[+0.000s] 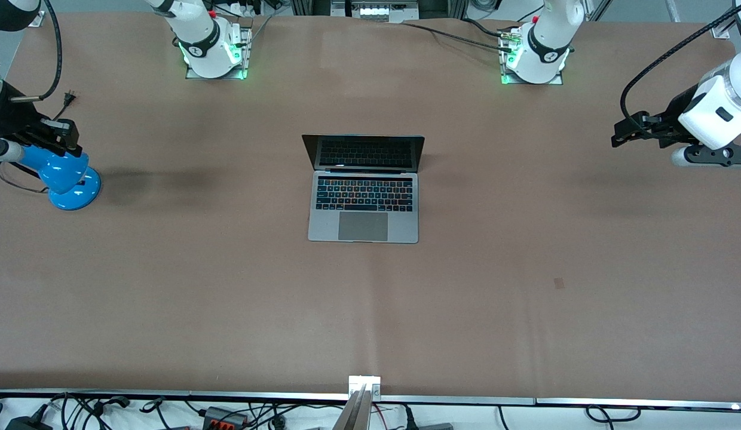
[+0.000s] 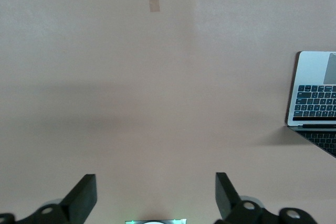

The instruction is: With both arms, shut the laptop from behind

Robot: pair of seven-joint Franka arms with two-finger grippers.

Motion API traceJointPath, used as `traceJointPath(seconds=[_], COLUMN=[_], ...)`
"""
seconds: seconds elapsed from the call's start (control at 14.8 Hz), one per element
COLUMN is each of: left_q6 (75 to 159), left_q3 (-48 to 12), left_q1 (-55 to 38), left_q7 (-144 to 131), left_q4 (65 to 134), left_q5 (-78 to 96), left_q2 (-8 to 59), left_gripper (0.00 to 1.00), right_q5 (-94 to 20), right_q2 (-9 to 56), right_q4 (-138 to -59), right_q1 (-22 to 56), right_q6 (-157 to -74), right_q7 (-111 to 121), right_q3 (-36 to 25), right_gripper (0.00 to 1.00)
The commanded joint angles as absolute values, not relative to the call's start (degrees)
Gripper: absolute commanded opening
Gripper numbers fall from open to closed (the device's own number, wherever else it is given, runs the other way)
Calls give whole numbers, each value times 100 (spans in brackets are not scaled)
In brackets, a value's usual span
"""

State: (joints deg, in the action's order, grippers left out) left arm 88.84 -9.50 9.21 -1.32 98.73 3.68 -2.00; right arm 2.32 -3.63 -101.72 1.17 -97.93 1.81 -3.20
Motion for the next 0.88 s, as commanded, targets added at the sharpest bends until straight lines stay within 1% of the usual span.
traceJointPath(seconds=[0.0,0.07,0.13,0.2,0.4,0.67,0.81], left_q6=[8745,8736,8675,8605,8341,8350,8323], left_q3=[-1028,-1020,-1020,-1020,-1020,-949,-1046], left_q1=[967,975,993,1002,1002,1072,1002], left_q7=[-158,-158,-71,-62,-70,-150,-149], left_q4=[9730,9729,9738,9738,9729,9756,9764], left_q5=[396,404,404,404,492,1054,1090], left_q2=[-229,-229,-237,-237,-255,-229,-220], left_gripper=[35,26,11,0,0,0,0], right_q5=[193,193,193,185,158,141,114], right_q2=[-431,-439,-439,-431,-396,-203,-36], right_q4=[-10257,-10248,-10248,-10239,-10239,-10257,-10274], right_q1=[141,149,158,202,272,763,1123], right_q6=[-9738,-9738,-9712,-9660,-9510,-9151,-9018], right_q7=[114,114,114,106,114,105,71], right_q3=[-273,-264,-264,-264,-264,-264,-264], right_gripper=[0,0,0,0,0,0,0])
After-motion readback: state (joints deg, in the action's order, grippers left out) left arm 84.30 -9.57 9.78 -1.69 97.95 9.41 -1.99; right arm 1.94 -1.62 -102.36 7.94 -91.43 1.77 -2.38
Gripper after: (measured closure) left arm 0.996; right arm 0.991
